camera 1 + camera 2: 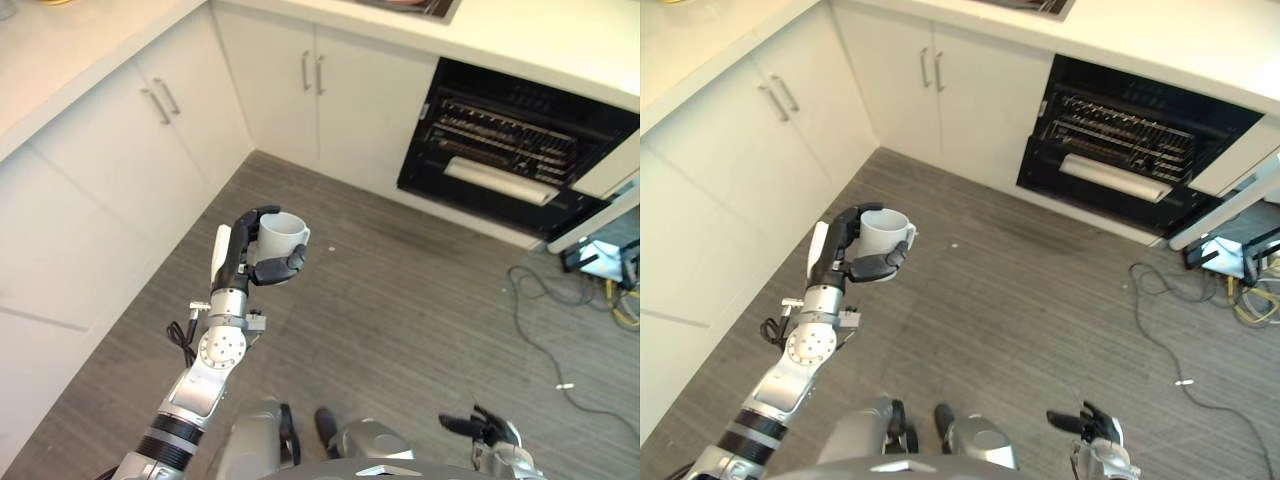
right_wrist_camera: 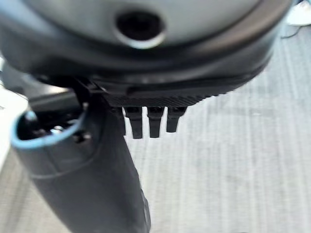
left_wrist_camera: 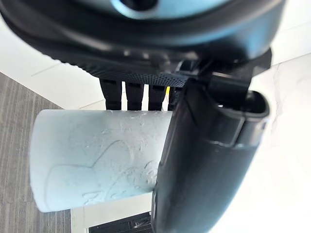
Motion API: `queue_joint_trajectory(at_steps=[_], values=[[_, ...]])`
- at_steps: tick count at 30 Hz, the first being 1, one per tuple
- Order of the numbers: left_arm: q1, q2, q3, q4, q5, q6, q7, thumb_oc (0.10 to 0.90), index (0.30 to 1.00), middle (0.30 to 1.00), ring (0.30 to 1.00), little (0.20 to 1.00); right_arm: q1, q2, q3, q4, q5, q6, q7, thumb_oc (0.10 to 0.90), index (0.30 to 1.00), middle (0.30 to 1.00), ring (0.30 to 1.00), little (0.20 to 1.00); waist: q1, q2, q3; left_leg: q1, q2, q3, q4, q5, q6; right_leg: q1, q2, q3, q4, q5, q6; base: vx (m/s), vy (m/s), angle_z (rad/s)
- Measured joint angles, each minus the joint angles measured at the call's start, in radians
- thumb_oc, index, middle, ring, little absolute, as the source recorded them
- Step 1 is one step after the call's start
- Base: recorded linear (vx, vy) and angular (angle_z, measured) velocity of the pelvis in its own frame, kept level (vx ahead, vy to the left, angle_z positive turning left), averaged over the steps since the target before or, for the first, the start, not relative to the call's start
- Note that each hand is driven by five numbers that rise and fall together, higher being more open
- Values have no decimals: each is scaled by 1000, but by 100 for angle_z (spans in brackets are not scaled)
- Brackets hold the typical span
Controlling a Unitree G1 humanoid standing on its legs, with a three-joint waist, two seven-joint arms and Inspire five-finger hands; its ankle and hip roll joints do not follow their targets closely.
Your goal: Place the dishes in the dishwasher.
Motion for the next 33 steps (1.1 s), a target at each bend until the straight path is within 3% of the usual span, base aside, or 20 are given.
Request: queue_joint_trajectory(at_steps=[2,4,7,8,9,10,13,14,15,16,18,20,21,22,23,26,28,29,30,33], values=[[4,-8,13,10,-7,-17,18,400,300,300,300,300,-2,-55,54,-58,6,0,1,800,900,900,900,900,-1,61,-17,18,36,-39,-266,34,-45,61,-5,-28,-91,88,-130,335,173,-91],[-8,-11,6,44,-5,-16,5,400,300,300,300,300,10,-64,83,-72,0,13,-5,800,900,900,900,900,-11,60,-24,58,-13,-119,-543,61,-26,168,-18,20,-143,63,-93,599,270,-87],[-23,-8,-16,43,3,-20,15,400,300,300,300,300,18,-20,93,-3,-33,33,-13,800,900,900,900,900,10,25,-39,25,-105,-258,-610,153,9,230,-35,136,-136,47,-67,297,150,-62],[-12,-11,-22,43,3,-18,17,400,300,300,300,300,23,-15,94,0,-33,41,-12,800,900,900,900,900,14,46,-34,41,-86,-271,-602,250,100,217,18,135,-34,12,3,392,416,-85],[6,52,-36,56,-5,14,26,400,300,300,300,300,30,43,89,8,-42,33,-11,800,900,900,900,900,-5,31,-32,153,-30,-235,-599,169,42,171,31,140,198,-66,69,279,326,-152],[-6,54,-23,55,-6,25,24,400,300,300,300,300,26,48,84,-7,-46,18,-2,800,900,900,900,900,5,22,-38,174,-16,-201,-598,134,52,83,-20,143,257,-107,38,223,336,-160],[-170,-5,-10,68,-10,25,29,400,300,300,300,300,13,-14,75,-73,-49,-8,-5,800,900,900,900,900,-35,141,19,193,51,-176,-587,130,52,-141,-111,132,122,-100,80,213,306,-88],[-209,-3,-15,72,-9,24,28,400,300,300,300,300,10,0,79,-64,-47,6,-14,800,900,900,900,900,-35,114,16,209,30,-164,-551,125,45,-154,-189,138,-97,18,90,188,283,-78],[-235,32,-26,62,-6,22,20,400,300,300,300,300,22,68,80,-49,-36,22,-22,800,900,900,900,900,-52,41,14,203,-5,-143,-423,73,-26,-166,-246,168,-228,278,81,109,157,-71],[-219,59,-19,47,2,3,25,400,300,300,300,300,30,118,77,-36,-21,29,-23,800,900,900,900,900,-68,12,-6,168,12,-68,-291,-57,-100,-163,-229,174,-168,287,87,-39,103,-76],[-210,53,-53,22,5,-18,7,400,300,300,300,300,68,145,101,-18,-3,47,-19,800,900,900,900,900,-78,1,-70,128,-5,-27,-407,-60,-82,-178,-177,205,-182,297,81,-25,184,-133],[-157,94,-5,-17,7,-52,2,400,300,300,300,300,14,132,161,-40,-17,62,-28,800,900,900,900,900,-21,44,-94,125,51,114,-603,84,32,-175,-67,-102,-213,345,42,-4,161,-219],[-157,94,-5,-17,7,-52,2,400,300,300,300,300,14,132,161,-40,-17,62,-28,800,900,900,900,900,-21,44,-94,125,51,114,-603,84,32,-175,-67,-102,-213,345,42,34,117,-137],[-137,95,7,-8,9,-42,-3,400,300,300,300,300,15,131,164,-58,-22,48,-25,800,900,900,900,900,-23,18,-106,170,36,163,-599,42,15,-149,-74,-228,-227,322,16,119,144,-66],[-71,58,-43,-9,37,-38,-11,400,300,300,300,300,14,117,166,-60,-41,14,-25,800,900,900,900,900,-39,29,-110,225,22,114,-597,31,1,-128,-98,-246,-205,330,33,153,188,-125],[13,46,-34,26,43,-4,-10,400,300,300,300,300,-1,132,165,-45,-54,26,-13,800,900,900,900,900,0,45,-107,310,39,164,-582,28,2,-167,-88,-240,-20,286,70,56,51,-61],[33,41,-86,44,66,2,-40,400,300,300,300,300,36,116,168,-39,-54,27,-9,800,900,900,900,900,-19,65,-134,318,37,133,-548,22,11,-126,-104,-227,-237,283,71,41,56,12],[43,48,-96,40,68,-2,-53,400,300,300,300,300,36,116,164,-24,-55,27,-8,800,900,900,900,900,-13,60,-136,330,22,136,-547,22,9,-150,-134,-244,-239,345,64,35,10,17],[74,55,-96,36,74,-2,-68,400,300,300,300,300,44,119,148,-4,-51,35,-7,800,900,900,900,900,-20,50,-142,370,-1,149,-548,6,-19,-153,-169,-241,-238,449,52,40,-21,1],[138,50,-93,33,83,-2,-75,400,300,300,300,300,73,121,138,-5,-51,37,-8,800,900,900,900,900,-9,39,-154,400,2,187,-464,-69,-128,-107,-187,-228,-232,422,23,20,-42,-6]])
